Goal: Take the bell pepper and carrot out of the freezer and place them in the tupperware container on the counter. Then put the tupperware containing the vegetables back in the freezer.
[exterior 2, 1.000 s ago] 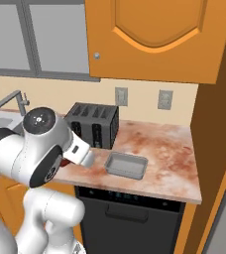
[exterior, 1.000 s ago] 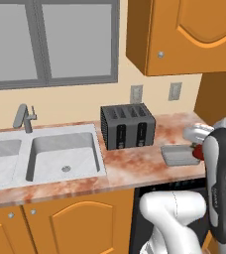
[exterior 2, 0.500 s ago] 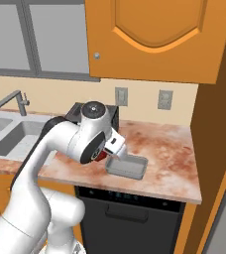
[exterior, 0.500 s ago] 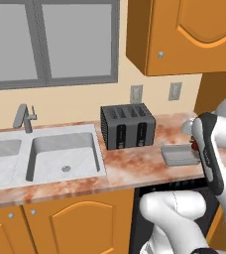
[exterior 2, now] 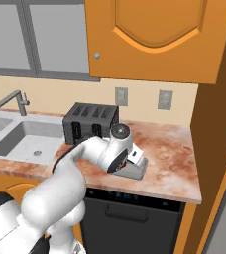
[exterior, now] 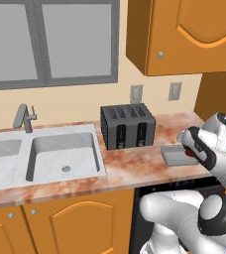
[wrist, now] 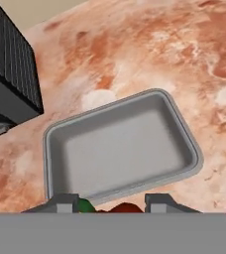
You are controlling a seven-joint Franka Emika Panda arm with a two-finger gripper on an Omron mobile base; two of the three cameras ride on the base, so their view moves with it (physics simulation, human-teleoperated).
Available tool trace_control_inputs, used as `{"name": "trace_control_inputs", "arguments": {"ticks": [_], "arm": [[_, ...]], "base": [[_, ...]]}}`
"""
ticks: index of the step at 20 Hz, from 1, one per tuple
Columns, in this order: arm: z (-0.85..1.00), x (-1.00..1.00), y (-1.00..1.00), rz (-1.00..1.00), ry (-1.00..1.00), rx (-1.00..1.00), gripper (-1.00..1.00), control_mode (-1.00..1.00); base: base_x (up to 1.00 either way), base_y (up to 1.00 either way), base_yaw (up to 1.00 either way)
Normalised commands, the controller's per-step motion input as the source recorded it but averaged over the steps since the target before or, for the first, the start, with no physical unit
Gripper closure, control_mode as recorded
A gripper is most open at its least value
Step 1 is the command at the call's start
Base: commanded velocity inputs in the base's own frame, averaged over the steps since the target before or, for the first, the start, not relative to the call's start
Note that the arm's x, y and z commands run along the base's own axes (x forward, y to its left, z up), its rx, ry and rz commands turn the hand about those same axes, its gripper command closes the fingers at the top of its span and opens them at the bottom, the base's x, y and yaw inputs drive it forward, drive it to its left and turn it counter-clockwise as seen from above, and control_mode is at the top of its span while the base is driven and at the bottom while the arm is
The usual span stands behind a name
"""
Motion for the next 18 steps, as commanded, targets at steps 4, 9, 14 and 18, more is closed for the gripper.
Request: {"name": "trace_control_inputs", "arguments": {"ticks": [4,9,14,18], "arm": [[-0.62,0.96,0.0,0.04,0.0,0.0,1.0,-1.0],[-0.27,0.59,0.0,0.04,0.0,0.0,1.0,-1.0],[-0.31,0.45,0.0,0.03,0.0,0.0,-1.0,-1.0],[-0.15,0.51,0.01,0.01,0.0,0.0,-1.0,-1.0]], "base": [[0.0,0.0,0.0],[0.0,0.0,0.0],[0.0,0.0,0.0],[0.0,0.0,0.0]]}}
